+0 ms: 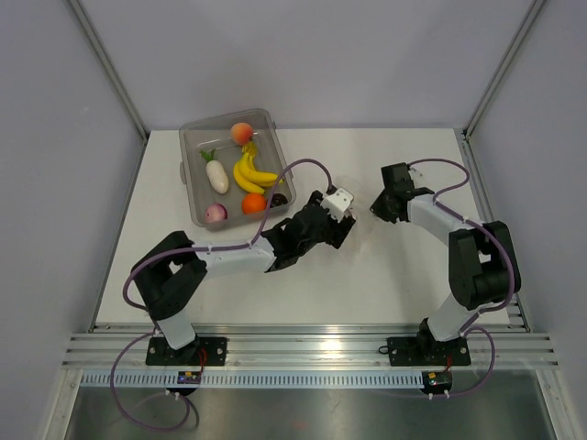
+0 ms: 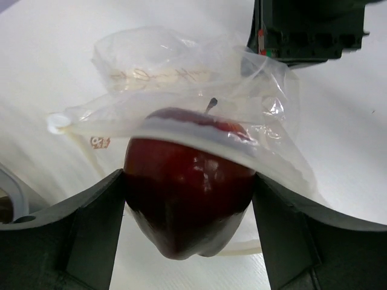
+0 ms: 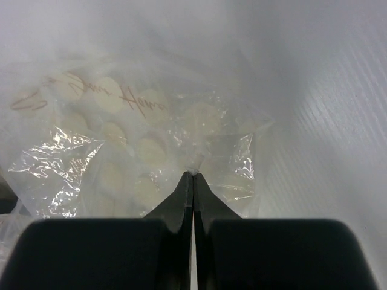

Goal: Open the zip-top bag and remove the fake food
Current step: Pick up the fake fruit from the zipper food storage bag, then place the fake fruit in the bin.

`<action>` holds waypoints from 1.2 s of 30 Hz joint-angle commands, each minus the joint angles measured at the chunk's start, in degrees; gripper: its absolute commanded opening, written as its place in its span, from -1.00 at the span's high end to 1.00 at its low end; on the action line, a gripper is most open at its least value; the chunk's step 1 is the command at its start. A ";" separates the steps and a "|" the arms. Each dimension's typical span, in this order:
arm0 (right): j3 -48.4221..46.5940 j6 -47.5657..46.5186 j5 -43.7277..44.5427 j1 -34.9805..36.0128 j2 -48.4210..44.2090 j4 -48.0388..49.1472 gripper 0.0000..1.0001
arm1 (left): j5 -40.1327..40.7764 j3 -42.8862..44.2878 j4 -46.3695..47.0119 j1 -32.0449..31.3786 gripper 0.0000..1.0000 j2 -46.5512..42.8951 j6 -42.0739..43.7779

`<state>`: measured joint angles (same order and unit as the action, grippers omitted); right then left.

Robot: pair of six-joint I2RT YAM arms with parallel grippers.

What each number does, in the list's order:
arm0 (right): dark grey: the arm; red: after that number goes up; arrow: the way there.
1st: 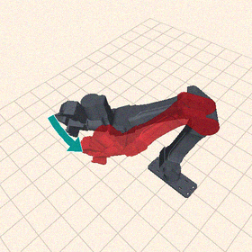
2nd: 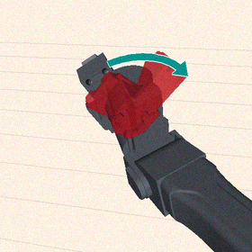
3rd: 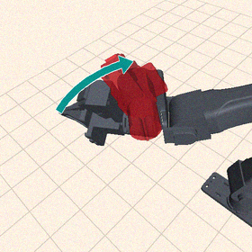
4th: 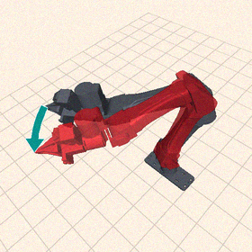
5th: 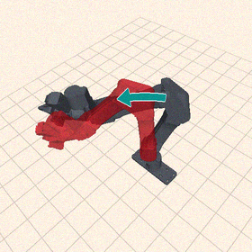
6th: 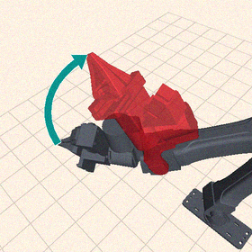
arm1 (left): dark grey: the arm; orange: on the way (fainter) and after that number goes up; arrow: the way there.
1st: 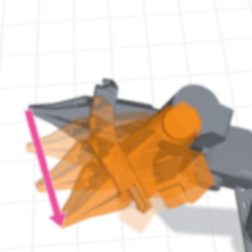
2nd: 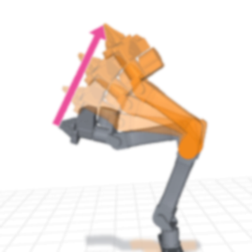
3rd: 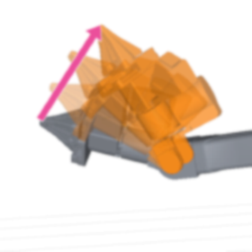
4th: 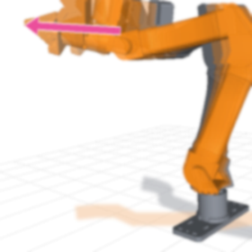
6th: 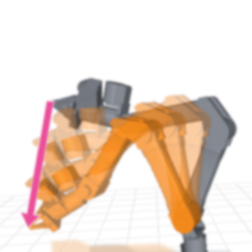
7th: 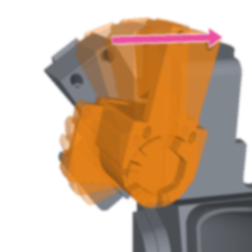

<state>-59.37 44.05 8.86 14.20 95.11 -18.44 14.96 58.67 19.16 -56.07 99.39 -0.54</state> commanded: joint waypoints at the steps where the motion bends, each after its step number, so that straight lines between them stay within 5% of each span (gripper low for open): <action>1: 0.84 1.56 3.88 -0.22 -3.00 -0.55 1.00 | 2.35 -1.10 3.61 0.53 -0.23 -4.03 -2.71; 10: 1.28 1.39 4.85 -0.13 -4.06 -0.72 1.00 | 8.15 -4.97 2.55 4.74 -0.23 -11.15 -7.89; 23: 1.63 1.56 4.23 -0.13 -4.41 -0.11 1.00 | 9.03 -17.36 6.59 20.82 -0.22 -22.49 -22.30; 36: 1.81 1.56 3.71 -0.22 -4.23 0.42 1.00 | 24.92 -18.42 -1.65 25.93 -0.29 -22.41 -36.89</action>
<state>-57.67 44.84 11.49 14.20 92.86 -19.35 32.77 38.98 17.93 -30.55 77.97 -32.40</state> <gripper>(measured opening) 0.009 0.784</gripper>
